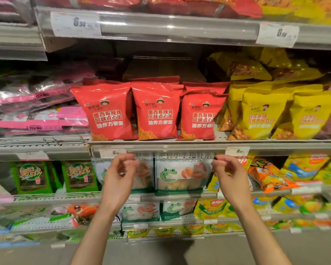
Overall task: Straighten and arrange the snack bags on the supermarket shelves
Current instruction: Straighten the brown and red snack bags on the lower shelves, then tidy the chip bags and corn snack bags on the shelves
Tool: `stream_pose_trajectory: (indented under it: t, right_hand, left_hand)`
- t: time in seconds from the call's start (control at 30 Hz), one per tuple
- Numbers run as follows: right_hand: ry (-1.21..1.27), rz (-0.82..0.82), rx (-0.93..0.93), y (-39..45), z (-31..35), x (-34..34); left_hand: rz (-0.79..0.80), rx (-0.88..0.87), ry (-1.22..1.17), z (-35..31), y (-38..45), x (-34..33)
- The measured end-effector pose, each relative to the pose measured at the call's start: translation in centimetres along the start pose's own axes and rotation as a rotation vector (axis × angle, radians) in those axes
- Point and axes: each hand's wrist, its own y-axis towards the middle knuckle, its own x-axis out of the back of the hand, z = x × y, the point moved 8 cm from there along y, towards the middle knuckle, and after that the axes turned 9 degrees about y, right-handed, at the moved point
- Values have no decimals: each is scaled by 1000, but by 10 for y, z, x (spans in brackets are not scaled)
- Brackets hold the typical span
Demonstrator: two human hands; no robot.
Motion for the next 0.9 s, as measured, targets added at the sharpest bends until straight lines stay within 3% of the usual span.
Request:
stream_pose_trajectory:
  t: [0.13, 0.37, 0.9]
  right_hand:
    - [-11, -2, -180, -20, -46, 39]
    - [-17, -71, -303, -24, -91, 128]
    - [29, 1, -326, 109, -171, 346]
  left_hand:
    - [49, 65, -70, 18, -23, -50]
    - [151, 196, -83, 29, -58, -146]
    - [120, 316, -97, -42, -113, -403]
